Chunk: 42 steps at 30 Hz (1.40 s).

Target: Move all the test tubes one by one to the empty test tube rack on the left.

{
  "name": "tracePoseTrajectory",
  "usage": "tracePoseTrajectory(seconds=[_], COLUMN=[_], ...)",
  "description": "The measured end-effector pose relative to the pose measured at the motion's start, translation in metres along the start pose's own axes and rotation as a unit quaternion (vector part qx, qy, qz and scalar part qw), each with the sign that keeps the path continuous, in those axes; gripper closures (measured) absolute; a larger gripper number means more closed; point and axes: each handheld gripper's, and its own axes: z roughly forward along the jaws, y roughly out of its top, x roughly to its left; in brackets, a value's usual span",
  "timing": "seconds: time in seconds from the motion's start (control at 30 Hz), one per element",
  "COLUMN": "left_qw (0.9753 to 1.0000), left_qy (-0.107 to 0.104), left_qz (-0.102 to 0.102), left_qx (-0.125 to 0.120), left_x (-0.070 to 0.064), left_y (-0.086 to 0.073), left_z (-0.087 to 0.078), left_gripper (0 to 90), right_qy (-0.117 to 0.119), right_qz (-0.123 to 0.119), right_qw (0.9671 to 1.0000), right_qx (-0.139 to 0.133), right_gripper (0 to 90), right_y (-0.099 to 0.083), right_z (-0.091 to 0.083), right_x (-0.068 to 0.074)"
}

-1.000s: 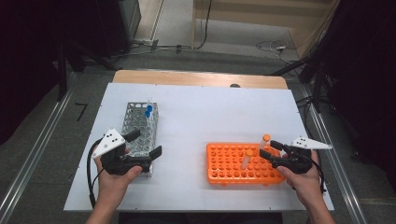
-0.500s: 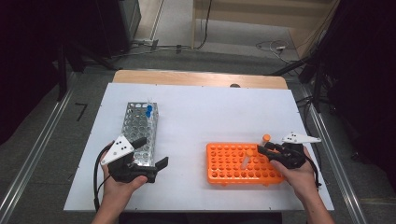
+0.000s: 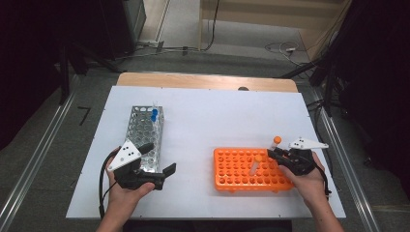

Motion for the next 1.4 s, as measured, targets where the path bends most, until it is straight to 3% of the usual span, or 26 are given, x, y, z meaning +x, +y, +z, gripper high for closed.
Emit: tracePoseTrajectory(seconds=[0.3, 0.4, 0.83, 1.4], left_qw=[1.0, 0.9999, 0.9998, 0.9992], left_qy=[-0.004, -0.008, -0.018, -0.036], left_qz=[0.006, 0.007, 0.012, 0.015], left_qx=[0.0, 0.001, 0.001, 0.0], left_x=[-0.005, -0.006, -0.012, -0.024], left_y=[0.001, 0.001, 0.003, 0.006], left_z=[0.002, 0.003, 0.005, 0.012], left_gripper=[0.0, 0.0, 0.0, 0.0], right_qy=[0.002, 0.013, 0.044, 0.088], right_qz=[0.015, 0.025, 0.015, -0.009], right_qw=[0.9989, 0.9977, 0.9934, 0.9891], right_qx=[-0.044, -0.062, -0.105, -0.118], right_gripper=[72.8, 72.8, 72.7, 72.7], right_y=[0.003, 0.005, 0.023, 0.032], right_z=[-0.014, -0.021, -0.04, -0.043], right_x=[0.0, 0.0, 0.023, 0.058])
